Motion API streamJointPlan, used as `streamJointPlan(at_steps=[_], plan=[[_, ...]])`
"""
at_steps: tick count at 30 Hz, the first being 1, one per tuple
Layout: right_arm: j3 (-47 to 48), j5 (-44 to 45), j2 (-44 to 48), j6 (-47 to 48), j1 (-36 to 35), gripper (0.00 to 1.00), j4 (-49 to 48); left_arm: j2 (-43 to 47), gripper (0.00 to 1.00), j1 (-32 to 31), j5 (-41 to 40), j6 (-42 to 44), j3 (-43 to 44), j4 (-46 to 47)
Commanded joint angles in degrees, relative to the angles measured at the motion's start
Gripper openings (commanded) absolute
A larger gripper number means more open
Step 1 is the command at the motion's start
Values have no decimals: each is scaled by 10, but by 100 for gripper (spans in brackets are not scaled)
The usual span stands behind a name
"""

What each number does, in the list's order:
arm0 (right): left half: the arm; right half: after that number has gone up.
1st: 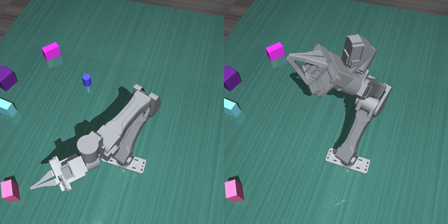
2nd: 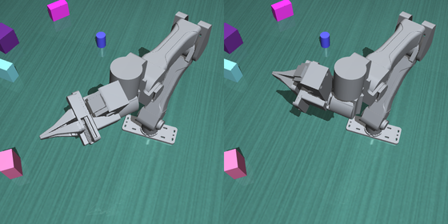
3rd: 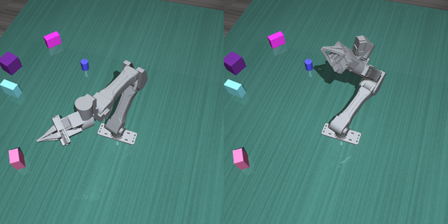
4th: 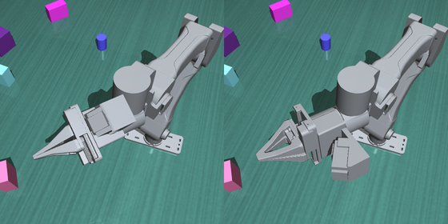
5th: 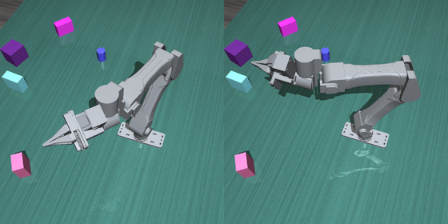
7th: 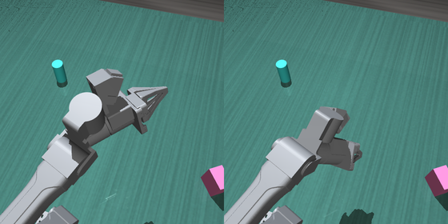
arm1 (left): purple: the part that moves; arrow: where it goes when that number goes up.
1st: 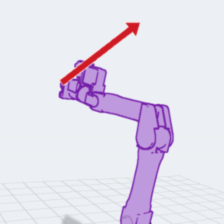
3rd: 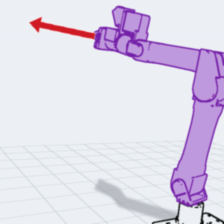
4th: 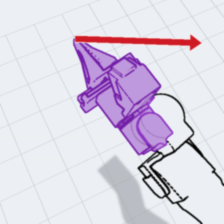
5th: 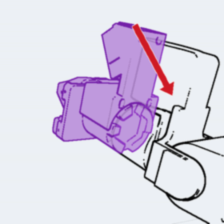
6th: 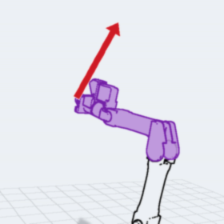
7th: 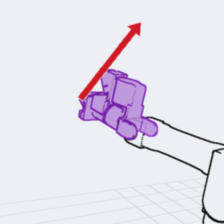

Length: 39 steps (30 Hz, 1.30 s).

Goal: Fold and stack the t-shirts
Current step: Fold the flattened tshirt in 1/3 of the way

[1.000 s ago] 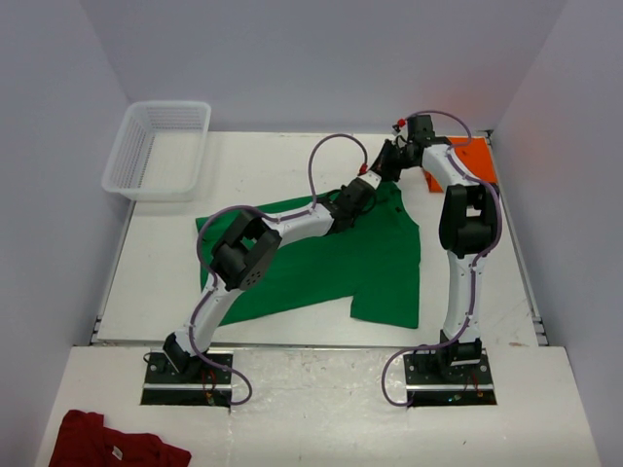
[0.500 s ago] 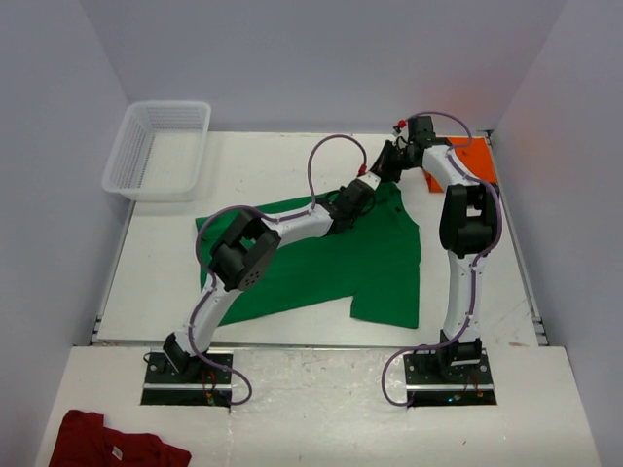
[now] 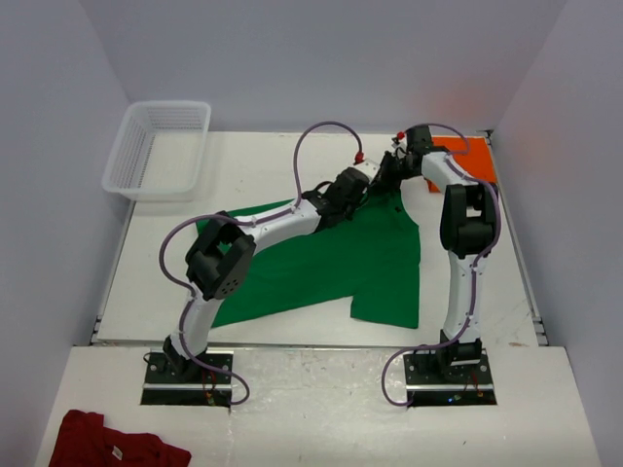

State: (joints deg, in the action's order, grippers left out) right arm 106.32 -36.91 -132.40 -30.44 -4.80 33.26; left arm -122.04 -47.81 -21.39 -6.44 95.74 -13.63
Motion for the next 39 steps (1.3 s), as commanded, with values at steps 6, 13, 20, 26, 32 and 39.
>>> streamJointPlan(at_steps=[6,13,20,26,32,39], plan=[[-137,46,137,6,1,0,-44,32,0,-4,44,-9,-27,-5],[-207,81,213,15,1,0,-45,35,0,-4,70,-16,-78,23],[-234,104,229,23,1,0,-31,39,0,-3,92,-15,-109,35],[-259,128,245,20,1,0,-22,57,0,-4,103,-6,-128,34],[-305,149,275,20,1,0,-21,80,0,-4,126,-2,-138,32],[-349,158,295,35,1,0,-18,88,0,-4,136,5,-140,23]])
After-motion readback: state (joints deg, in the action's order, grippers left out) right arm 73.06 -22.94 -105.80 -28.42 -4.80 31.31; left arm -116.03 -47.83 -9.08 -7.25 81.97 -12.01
